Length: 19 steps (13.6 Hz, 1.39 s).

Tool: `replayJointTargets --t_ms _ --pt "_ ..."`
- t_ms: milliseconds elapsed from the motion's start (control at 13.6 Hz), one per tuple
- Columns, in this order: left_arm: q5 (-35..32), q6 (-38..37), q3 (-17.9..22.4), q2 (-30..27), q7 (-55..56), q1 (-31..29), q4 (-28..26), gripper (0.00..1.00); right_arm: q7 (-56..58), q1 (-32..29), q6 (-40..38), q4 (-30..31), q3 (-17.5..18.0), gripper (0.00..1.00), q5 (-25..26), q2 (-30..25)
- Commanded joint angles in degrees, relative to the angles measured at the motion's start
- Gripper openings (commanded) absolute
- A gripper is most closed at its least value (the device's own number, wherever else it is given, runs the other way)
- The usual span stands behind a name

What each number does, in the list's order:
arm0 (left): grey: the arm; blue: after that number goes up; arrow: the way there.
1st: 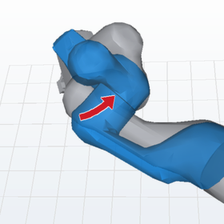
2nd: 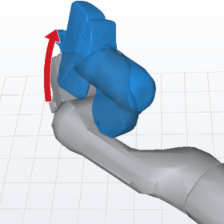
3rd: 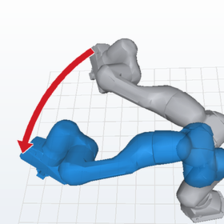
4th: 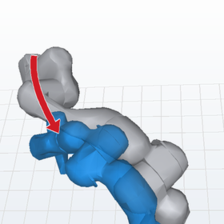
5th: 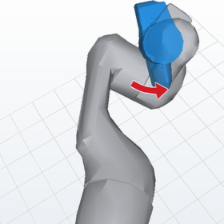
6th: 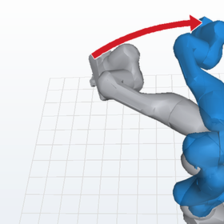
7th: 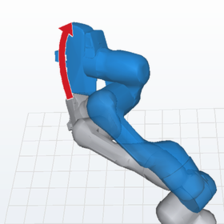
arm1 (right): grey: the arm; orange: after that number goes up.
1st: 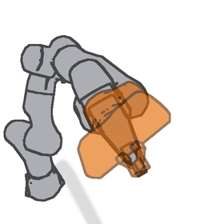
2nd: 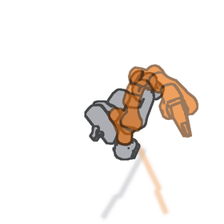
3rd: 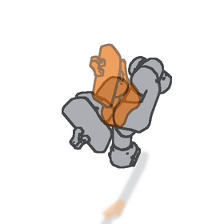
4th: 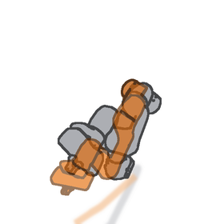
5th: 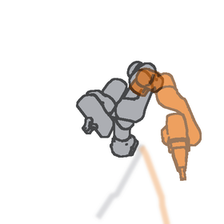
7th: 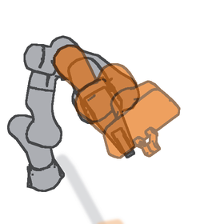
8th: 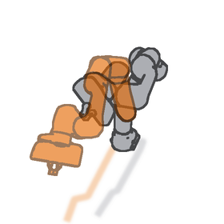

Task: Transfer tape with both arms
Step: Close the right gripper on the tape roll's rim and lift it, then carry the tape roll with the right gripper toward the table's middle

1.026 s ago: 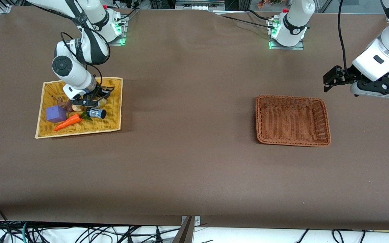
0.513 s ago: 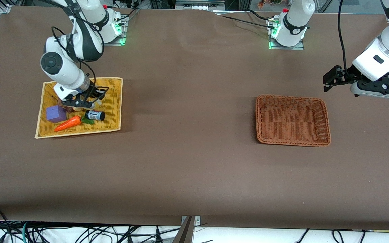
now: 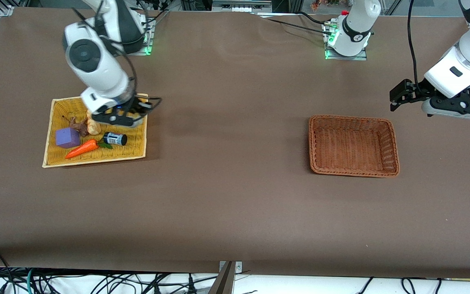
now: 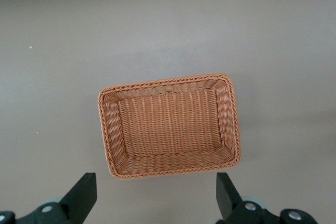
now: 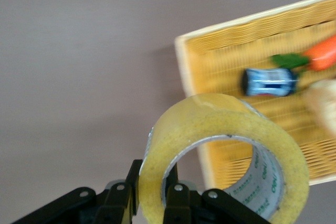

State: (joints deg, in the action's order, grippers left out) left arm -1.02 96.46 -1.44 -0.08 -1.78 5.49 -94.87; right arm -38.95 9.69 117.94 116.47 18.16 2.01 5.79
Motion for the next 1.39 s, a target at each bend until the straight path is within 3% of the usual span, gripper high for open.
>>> replayJointTargets --t_ms 0,586,880,1319 --pt "0.8 -0.9 0.1 -0.2 -1.4 0.1 0.8 1.00 -8.9 4.7 -1.4 -10.2 1.1 0.00 -0.1 9.1" --pt "0.8 -0.9 0.1 -0.2 -1.3 0.1 0.8 1.00 -24.4 17.1 1.0 -33.7 0.8 0.00 4.2 32.0" --pt "0.7 -0.9 0.1 -0.2 -1.4 0.1 0.8 1.00 -24.4 19.5 7.6 -36.1 0.7 0.00 4.2 38.0" --pt "0.7 -0.9 0.0 -0.1 -1.4 0.1 0.8 1.00 -24.4 21.4 10.2 -36.1 0.7 0.00 6.7 43.7"
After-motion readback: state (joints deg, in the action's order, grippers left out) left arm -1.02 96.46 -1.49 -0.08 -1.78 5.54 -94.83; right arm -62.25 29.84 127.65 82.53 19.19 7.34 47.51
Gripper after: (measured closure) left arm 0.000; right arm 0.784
